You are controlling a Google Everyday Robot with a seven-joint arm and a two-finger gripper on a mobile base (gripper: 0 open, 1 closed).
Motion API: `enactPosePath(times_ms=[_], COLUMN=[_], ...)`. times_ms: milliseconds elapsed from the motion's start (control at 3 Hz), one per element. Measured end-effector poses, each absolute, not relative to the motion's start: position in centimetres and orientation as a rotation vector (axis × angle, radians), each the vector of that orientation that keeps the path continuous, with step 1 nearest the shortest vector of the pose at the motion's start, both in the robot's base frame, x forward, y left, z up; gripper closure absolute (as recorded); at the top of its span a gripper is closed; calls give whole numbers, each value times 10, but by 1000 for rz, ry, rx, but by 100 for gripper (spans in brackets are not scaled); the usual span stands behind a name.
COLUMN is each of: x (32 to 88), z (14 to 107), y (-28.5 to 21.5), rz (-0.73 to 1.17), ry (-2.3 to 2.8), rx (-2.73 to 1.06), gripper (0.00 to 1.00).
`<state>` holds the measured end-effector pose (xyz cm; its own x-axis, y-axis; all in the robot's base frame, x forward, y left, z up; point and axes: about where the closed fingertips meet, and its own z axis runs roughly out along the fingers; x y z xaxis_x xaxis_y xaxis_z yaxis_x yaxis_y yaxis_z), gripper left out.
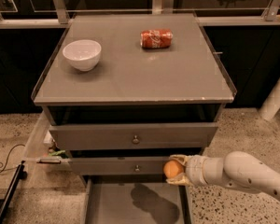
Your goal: Pick orange from bottom drawer and place on counter
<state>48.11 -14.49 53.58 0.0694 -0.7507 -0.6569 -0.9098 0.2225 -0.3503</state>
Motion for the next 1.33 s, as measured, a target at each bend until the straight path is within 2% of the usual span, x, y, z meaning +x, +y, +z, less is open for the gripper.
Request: enactPosePath(times_ms=[667,1333], x=[465,479], z=[691,846], y=[-150,-157], rz=[18,17], ry=[1474,1275], rx=[-1621,-1630], gripper=[100,100])
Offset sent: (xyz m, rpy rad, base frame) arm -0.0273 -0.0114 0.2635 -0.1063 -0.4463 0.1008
